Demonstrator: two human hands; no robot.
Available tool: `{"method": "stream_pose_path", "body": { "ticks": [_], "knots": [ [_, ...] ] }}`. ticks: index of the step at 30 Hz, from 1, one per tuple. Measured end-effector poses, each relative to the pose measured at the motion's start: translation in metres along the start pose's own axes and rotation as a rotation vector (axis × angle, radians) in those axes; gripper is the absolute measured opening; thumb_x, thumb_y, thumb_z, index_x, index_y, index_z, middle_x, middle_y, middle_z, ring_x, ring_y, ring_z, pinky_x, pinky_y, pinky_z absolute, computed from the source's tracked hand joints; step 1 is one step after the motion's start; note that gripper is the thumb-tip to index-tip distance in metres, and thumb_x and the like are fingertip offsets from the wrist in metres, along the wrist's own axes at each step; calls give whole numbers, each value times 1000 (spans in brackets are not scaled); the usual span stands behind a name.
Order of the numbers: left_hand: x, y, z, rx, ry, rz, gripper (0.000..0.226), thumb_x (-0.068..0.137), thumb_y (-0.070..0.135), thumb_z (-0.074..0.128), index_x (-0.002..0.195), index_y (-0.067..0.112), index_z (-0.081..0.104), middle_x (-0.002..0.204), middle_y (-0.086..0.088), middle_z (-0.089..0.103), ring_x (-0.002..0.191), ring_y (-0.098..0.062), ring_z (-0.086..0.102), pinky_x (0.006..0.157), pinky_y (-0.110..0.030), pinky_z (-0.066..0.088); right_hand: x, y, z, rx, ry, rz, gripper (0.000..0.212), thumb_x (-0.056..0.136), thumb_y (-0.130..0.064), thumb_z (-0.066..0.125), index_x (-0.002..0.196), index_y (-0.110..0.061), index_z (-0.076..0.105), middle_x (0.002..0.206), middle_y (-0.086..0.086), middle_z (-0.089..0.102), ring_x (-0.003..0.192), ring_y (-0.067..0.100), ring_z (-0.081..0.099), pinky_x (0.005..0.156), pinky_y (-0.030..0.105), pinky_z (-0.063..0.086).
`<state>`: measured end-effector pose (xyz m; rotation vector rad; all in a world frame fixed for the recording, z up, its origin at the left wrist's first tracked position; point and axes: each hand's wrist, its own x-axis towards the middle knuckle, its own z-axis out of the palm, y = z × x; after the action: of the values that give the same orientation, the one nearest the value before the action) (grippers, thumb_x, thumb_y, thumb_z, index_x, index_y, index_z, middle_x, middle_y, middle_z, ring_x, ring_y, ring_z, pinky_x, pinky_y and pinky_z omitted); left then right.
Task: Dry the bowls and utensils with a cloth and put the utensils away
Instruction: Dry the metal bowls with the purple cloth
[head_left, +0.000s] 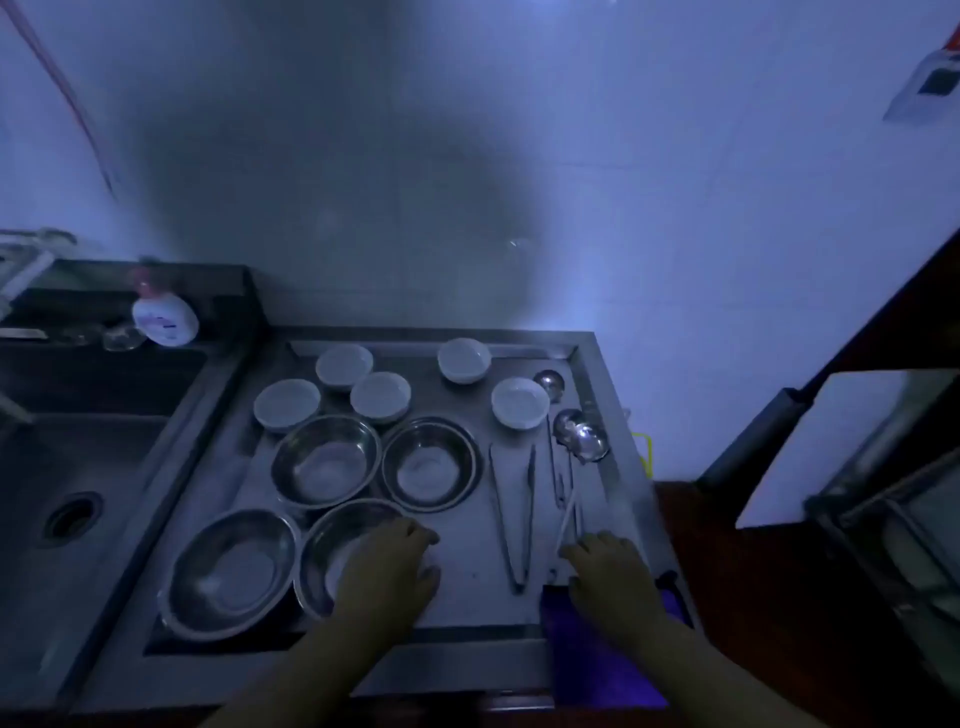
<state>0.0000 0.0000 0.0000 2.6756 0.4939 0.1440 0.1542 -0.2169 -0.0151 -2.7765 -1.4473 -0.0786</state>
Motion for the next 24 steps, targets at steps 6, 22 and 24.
{"method": "stream_pose_path", "body": {
  "ticks": [6, 22, 24],
  "knots": [
    [11, 19, 61, -31, -221, 95, 38, 92, 34, 48, 129, 27, 50, 127, 7, 49, 117, -10, 44, 92, -21, 36, -35, 31, 46, 114, -420, 234, 47, 94, -17, 45, 141, -22, 43, 140, -1, 45, 128, 16, 39, 101, 30, 32],
    [3, 80, 156, 89, -443, 37, 41, 85, 37, 50, 126, 27, 48, 120, 5, 54, 112, -15, 45, 90, -24, 35, -32, 67, 99, 191, -607, 194, 55, 82, -48, 63, 126, -16, 50, 123, 8, 55, 114, 26, 48, 97, 37, 31],
    [4, 82, 156, 61, -476, 5, 43, 85, 34, 53, 127, 26, 48, 120, 3, 55, 113, -16, 47, 92, -25, 37, -33, 66, 94, 194, -614, 198, 38, 80, -45, 65, 101, -15, 58, 105, 6, 60, 100, 26, 55, 90, 37, 34]
  ]
}}
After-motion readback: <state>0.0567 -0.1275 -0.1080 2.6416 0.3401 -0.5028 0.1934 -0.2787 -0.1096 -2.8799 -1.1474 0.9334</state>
